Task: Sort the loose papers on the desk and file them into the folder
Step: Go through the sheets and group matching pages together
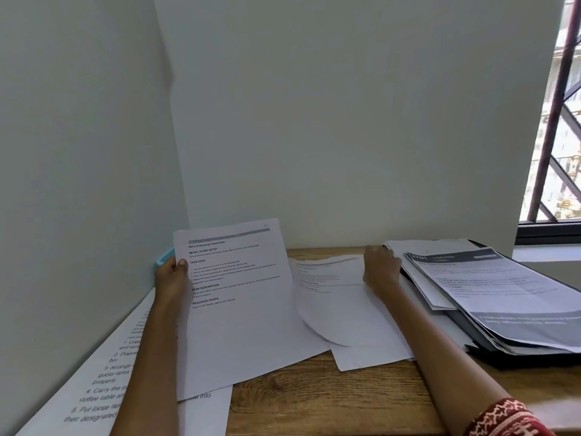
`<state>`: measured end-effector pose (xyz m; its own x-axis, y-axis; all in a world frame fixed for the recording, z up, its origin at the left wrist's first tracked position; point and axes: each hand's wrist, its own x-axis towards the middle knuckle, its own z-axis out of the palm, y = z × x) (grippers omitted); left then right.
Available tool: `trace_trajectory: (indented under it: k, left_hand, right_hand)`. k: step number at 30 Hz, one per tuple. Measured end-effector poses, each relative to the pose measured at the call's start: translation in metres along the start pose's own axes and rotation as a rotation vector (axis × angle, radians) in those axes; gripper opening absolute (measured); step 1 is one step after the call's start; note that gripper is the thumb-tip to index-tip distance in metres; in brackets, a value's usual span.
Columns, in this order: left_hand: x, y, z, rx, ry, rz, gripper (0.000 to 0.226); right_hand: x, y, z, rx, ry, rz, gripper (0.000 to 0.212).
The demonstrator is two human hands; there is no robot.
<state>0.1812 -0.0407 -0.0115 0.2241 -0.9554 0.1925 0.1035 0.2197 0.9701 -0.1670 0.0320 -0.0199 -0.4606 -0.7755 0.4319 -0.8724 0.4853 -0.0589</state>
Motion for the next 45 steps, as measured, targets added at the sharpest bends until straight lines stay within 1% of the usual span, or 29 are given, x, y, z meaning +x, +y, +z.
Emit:
trace_trajectory:
  k: [1, 2, 3, 4, 5, 7, 8, 9, 10, 11, 12, 14, 15, 17, 18, 20, 23, 25, 27, 30, 32, 34, 35, 37, 39, 40, 42, 45]
  left_hand:
    - [0.002, -0.001, 0.000, 0.009, -0.009, 0.004, 0.031]
    - [0.003, -0.002, 0.000, 0.014, -0.021, 0.008, 0.031]
    - [0.003, -0.002, 0.000, 0.016, -0.035, 0.010, 0.030]
    - [0.003, -0.002, 0.001, 0.020, -0.047, 0.009, 0.030]
    - [0.003, -0.001, 0.001, 0.024, -0.058, 0.006, 0.031]
    - [0.003, 0.000, 0.002, 0.027, -0.066, 0.001, 0.031]
    - [0.002, 0.000, 0.002, 0.026, -0.068, 0.000, 0.031]
    - [0.003, -0.001, 0.002, 0.026, -0.066, -0.003, 0.031]
    - [0.003, -0.001, 0.001, 0.035, -0.059, -0.007, 0.031]
    - [0.003, -0.001, 0.001, 0.044, -0.051, -0.016, 0.031]
    - [0.004, -0.002, 0.001, 0.051, -0.047, -0.026, 0.030]
    - [0.005, -0.003, 0.002, 0.060, -0.046, -0.052, 0.028]
    - [0.004, -0.002, 0.003, 0.067, -0.046, -0.059, 0.028]
    - [0.003, -0.002, 0.004, 0.079, -0.045, -0.064, 0.030]
    - [0.003, -0.002, 0.005, 0.078, -0.041, -0.064, 0.031]
    - [0.005, -0.002, 0.004, 0.067, -0.013, -0.066, 0.032]
    - [0.008, 0.000, -0.002, 0.038, 0.033, -0.064, 0.031]
    - [0.010, 0.002, -0.008, 0.015, 0.044, -0.083, 0.032]
    - [0.013, 0.004, -0.013, -0.021, 0.031, -0.112, 0.032]
    - [0.015, 0.004, -0.019, -0.042, 0.005, -0.161, 0.030]
    - [0.014, 0.004, -0.019, -0.052, 0.012, -0.216, 0.027]
    - [0.013, 0.001, -0.014, -0.051, 0.013, -0.257, 0.031]
    - [0.012, -0.003, -0.009, -0.023, 0.013, -0.262, 0.034]
    - [0.001, -0.008, 0.008, 0.087, 0.019, -0.230, 0.034]
    - [-0.013, -0.016, 0.027, 0.238, -0.006, -0.172, 0.033]
    - [-0.019, -0.021, 0.035, 0.319, -0.025, -0.150, 0.032]
    - [-0.030, -0.028, 0.047, 0.447, -0.060, -0.116, 0.031]
    - [-0.038, -0.033, 0.058, 0.541, -0.064, -0.077, 0.030]
  right_hand:
    - [0.000, -0.005, -0.003, 0.048, 0.029, -0.034, 0.041]
    - [-0.001, -0.012, -0.004, 0.193, 0.037, -0.069, 0.043]
    - [-0.004, -0.022, -0.006, 0.409, 0.008, -0.097, 0.044]
    - [-0.011, -0.034, -0.009, 0.634, -0.034, -0.121, 0.044]
    - [-0.018, -0.046, -0.012, 0.806, -0.095, -0.161, 0.041]
    - [-0.036, -0.068, -0.011, 1.010, -0.251, -0.227, 0.023]
    - [-0.045, -0.076, -0.009, 1.075, -0.320, -0.257, 0.012]
    - [-0.052, -0.081, -0.007, 1.130, -0.360, -0.286, 0.016]
    - [-0.055, -0.084, -0.001, 1.161, -0.364, -0.300, 0.026]
    - [-0.056, -0.085, 0.002, 1.193, -0.350, -0.283, 0.032]
    - [-0.054, -0.086, 0.004, 1.217, -0.324, -0.249, 0.033]
    - [-0.051, -0.085, 0.006, 1.298, -0.294, -0.176, 0.024]
    - [-0.049, -0.084, 0.004, 1.333, -0.283, -0.139, 0.023]
    - [-0.049, -0.082, 0.001, 1.391, -0.292, -0.076, 0.028]
    - [-0.048, -0.081, 0.001, 1.421, -0.302, -0.053, 0.026]
    - [-0.048, -0.080, -0.001, 1.489, -0.364, -0.014, 0.018]
    - [-0.048, -0.083, -0.006, 1.661, -0.487, 0.034, 0.011]
    - [-0.050, -0.087, -0.012, 1.777, -0.545, 0.060, 0.005]
    - [-0.049, -0.091, -0.019, 1.853, -0.584, 0.067, 0.004]
    - [-0.047, -0.093, -0.028, 1.888, -0.593, 0.028, 0.003]
    - [-0.044, -0.092, -0.034, 1.866, -0.580, 0.017, 0.002]
    - [-0.037, -0.087, -0.038, 1.804, -0.540, 0.039, 0.005]
    - [-0.032, -0.081, -0.038, 1.734, -0.484, 0.058, 0.007]
    - [-0.016, -0.062, -0.033, 1.531, -0.282, 0.125, 0.012]
    - [-0.002, -0.035, -0.023, 1.312, -0.068, 0.200, 0.006]
    - [0.003, -0.020, -0.017, 1.227, -0.004, 0.240, 0.009]
    - [0.010, 0.005, -0.003, 1.112, 0.067, 0.315, 0.017]
    - [0.013, 0.020, 0.009, 1.086, 0.197, 0.486, 0.019]
